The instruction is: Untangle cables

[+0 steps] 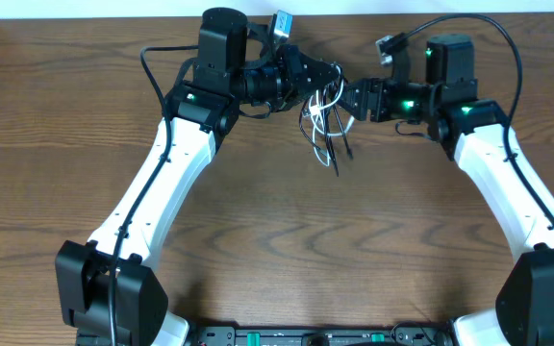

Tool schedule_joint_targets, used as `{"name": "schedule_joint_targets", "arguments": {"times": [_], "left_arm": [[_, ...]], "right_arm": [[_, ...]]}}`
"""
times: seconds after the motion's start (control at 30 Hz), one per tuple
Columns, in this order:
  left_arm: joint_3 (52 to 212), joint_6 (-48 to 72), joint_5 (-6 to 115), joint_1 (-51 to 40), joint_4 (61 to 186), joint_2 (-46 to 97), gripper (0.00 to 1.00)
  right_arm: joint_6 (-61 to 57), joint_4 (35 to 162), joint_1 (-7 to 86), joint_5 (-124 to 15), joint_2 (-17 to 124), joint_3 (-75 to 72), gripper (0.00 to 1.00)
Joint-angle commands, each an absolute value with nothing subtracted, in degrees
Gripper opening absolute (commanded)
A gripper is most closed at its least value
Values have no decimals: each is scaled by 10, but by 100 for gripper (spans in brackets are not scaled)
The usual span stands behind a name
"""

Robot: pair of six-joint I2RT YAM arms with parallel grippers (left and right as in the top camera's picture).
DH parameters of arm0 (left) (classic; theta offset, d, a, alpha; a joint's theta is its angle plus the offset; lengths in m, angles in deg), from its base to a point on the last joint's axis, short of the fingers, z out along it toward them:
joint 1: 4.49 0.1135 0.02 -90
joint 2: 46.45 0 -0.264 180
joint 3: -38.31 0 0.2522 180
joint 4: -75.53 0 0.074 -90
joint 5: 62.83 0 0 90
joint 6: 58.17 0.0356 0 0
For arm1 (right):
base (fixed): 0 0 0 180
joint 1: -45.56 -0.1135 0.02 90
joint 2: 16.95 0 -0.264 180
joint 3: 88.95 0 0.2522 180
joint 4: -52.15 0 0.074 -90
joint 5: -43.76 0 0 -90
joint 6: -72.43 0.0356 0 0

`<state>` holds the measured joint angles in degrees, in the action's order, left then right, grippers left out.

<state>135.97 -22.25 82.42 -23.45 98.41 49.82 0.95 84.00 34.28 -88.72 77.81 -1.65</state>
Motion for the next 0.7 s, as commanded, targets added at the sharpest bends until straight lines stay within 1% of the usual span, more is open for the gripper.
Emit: {"name": "schedule_joint_targets", "arguments": {"times": [0.0, 0.03, 0.07, 0.1, 0.13, 0.33, 0.53, 0.6, 0.67], "left_arm": [[1363, -236, 864, -232, 979, 498, 7], [1363, -236, 876, -232, 979, 498, 7], [1363, -236, 886, -232, 979, 498, 7], [1363, -236, 896, -232, 979, 498, 8], [1363, -234, 902, -231, 980, 498, 7], [1363, -198, 912, -216, 996, 498, 7], [1363, -143, 910, -194, 1010, 498, 7], [1362, -127, 903, -187, 1018, 498, 8], [1362, -97, 867, -173, 1053, 498, 7]], "right_arm": [[-25, 814, 318, -781, 779, -11, 58], [-25, 804, 310, -744, 779, -11, 54], [-25, 796, 303, -702, 779, -11, 41], [-25, 796, 302, -668, 779, -11, 15], [-24, 802, 305, -644, 779, -11, 1], [-15, 864, 344, -601, 779, -11, 1], [0, 945, 416, -606, 779, -11, 1], [1, 986, 439, -605, 779, -11, 1], [5, 1044, 463, -587, 779, -11, 1]]}}
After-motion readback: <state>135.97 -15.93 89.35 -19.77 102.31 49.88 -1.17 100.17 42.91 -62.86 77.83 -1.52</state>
